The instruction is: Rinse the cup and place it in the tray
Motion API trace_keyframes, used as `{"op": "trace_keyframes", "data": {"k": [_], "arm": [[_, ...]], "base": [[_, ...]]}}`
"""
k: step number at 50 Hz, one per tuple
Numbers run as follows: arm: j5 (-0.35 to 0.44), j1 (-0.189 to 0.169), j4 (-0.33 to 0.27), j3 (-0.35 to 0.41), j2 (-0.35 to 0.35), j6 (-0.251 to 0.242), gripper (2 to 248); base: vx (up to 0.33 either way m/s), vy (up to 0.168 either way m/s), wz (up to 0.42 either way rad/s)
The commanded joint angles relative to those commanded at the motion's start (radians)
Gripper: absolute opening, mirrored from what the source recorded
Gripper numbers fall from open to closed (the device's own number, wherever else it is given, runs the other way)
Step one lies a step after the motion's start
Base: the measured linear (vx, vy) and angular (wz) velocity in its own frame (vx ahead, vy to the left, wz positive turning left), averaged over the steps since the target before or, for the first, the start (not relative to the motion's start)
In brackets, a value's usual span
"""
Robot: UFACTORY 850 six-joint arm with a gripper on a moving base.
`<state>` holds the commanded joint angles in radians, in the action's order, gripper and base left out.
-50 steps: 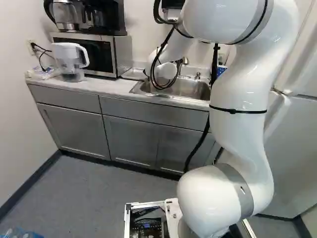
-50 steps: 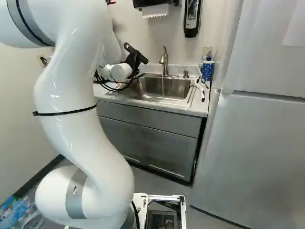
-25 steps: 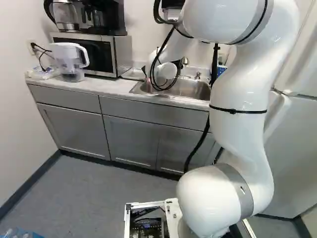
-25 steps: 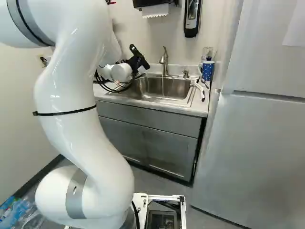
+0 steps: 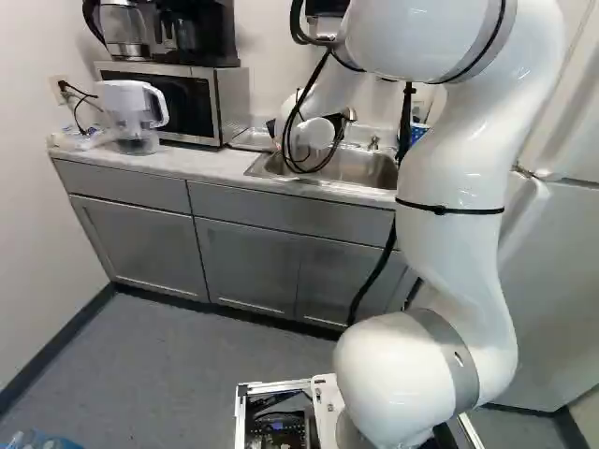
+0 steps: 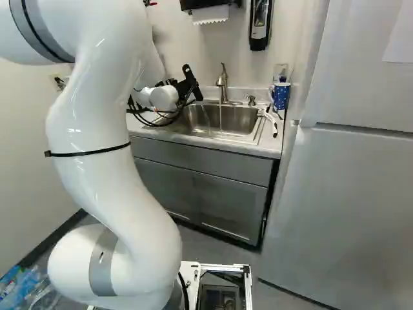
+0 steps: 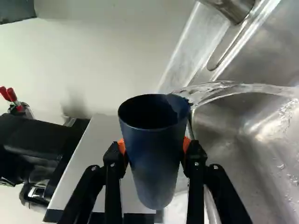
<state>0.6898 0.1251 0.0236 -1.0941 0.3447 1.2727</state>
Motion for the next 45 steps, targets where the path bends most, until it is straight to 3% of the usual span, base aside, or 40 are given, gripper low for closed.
{"op": "trace_keyframes", "data": {"k": [45], "arm": [[0.0,0.0,0.0,0.0,0.0,0.473,125]], "base": [[0.0,0.0,0.0]]}}
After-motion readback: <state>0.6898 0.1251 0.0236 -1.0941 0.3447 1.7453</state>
